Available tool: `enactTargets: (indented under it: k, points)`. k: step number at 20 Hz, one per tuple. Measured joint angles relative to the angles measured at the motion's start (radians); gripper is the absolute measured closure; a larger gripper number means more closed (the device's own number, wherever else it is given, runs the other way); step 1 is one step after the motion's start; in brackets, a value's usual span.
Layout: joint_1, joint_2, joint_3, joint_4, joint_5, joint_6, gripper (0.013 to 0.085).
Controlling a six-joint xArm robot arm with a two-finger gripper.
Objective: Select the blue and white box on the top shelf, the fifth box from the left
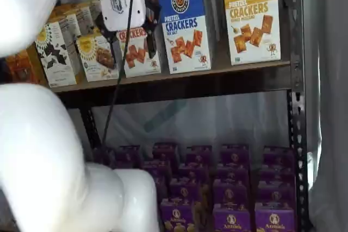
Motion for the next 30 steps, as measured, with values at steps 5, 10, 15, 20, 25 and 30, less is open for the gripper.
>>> enactTargets:
  k: [5, 10, 15, 20, 25, 30]
  points:
    - [-0.079, -0.019, 0.019, 0.088, -0.03, -0.044, 0.013]
    - [-0.047, -0.021, 0.022, 0.055, -0.05, -0.028, 0.013]
    - [-0.008, -0.011, 0.021, 0.013, -0.116, -0.007, 0.013]
    - [0.019, 0.047, -0.018, -0.034, -0.209, 0.007, 0.013]
    - [0.014, 0.127, -0.079, -0.057, -0.28, 0.0, 0.013]
    - [-0.004, 0.209, -0.144, -0.06, -0.316, -0.017, 0.013]
